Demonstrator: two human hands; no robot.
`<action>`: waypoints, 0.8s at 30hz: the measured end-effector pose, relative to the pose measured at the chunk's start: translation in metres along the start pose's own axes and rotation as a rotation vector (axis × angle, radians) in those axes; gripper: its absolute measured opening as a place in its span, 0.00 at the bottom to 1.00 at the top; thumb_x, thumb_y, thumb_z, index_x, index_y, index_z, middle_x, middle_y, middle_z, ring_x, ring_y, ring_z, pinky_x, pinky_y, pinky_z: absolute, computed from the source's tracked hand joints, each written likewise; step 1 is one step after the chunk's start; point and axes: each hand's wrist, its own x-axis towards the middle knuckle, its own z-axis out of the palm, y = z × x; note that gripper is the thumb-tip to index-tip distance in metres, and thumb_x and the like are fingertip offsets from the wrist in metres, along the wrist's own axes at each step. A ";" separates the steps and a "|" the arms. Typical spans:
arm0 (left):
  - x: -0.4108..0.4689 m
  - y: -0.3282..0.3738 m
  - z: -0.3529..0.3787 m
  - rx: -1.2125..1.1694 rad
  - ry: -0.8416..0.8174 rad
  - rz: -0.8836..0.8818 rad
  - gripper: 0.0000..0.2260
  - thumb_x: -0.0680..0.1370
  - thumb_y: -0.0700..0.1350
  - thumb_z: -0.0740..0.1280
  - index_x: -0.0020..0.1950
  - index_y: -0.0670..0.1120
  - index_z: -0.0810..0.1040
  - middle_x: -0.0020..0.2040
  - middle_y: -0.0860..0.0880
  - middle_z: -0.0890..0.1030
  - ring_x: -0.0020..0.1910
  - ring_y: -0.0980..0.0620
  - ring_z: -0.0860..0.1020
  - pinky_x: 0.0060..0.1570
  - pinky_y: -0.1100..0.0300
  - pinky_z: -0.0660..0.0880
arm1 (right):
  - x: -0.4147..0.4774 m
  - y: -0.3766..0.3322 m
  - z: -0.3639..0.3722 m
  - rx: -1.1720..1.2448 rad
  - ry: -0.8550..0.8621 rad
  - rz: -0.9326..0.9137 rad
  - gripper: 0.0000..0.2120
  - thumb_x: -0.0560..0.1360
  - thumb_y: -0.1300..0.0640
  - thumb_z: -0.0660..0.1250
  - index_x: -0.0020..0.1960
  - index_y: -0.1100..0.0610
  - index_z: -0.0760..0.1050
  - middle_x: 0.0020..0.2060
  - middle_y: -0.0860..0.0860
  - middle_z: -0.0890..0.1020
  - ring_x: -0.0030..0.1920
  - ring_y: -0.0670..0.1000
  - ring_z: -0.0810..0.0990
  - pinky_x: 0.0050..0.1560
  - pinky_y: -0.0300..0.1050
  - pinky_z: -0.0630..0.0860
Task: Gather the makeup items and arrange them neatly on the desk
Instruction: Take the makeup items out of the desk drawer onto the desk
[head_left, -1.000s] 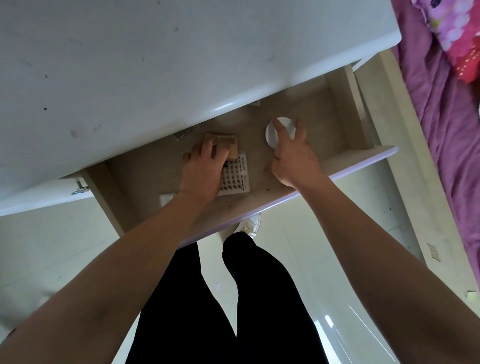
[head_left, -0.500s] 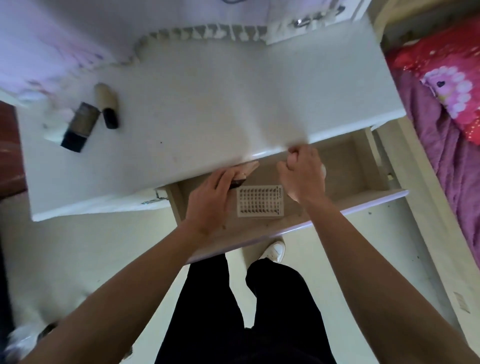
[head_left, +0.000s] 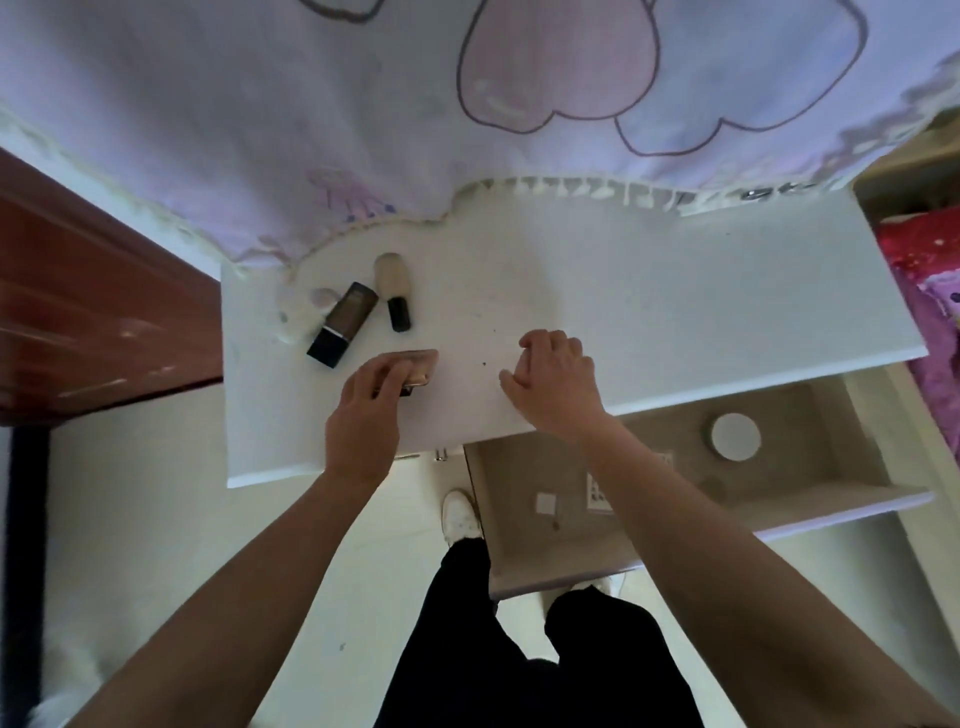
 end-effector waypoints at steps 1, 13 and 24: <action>0.003 -0.013 0.001 0.013 -0.013 0.005 0.24 0.72 0.33 0.69 0.67 0.47 0.74 0.67 0.45 0.73 0.59 0.39 0.76 0.38 0.45 0.81 | 0.006 -0.009 0.007 -0.052 -0.039 -0.019 0.25 0.76 0.44 0.65 0.68 0.55 0.68 0.63 0.55 0.73 0.63 0.58 0.71 0.62 0.54 0.69; 0.051 -0.070 0.000 0.208 -0.343 0.123 0.37 0.70 0.38 0.63 0.79 0.50 0.58 0.80 0.44 0.51 0.73 0.38 0.58 0.60 0.42 0.69 | 0.059 -0.065 0.048 -0.181 -0.301 -0.060 0.45 0.76 0.40 0.67 0.81 0.52 0.43 0.79 0.60 0.40 0.79 0.62 0.38 0.78 0.57 0.46; 0.039 -0.010 -0.005 0.168 -0.184 0.323 0.31 0.73 0.47 0.55 0.78 0.44 0.60 0.78 0.37 0.59 0.76 0.36 0.58 0.72 0.37 0.58 | -0.004 -0.012 0.005 -0.067 -0.048 0.124 0.44 0.78 0.45 0.65 0.80 0.50 0.37 0.79 0.55 0.38 0.79 0.59 0.42 0.77 0.59 0.51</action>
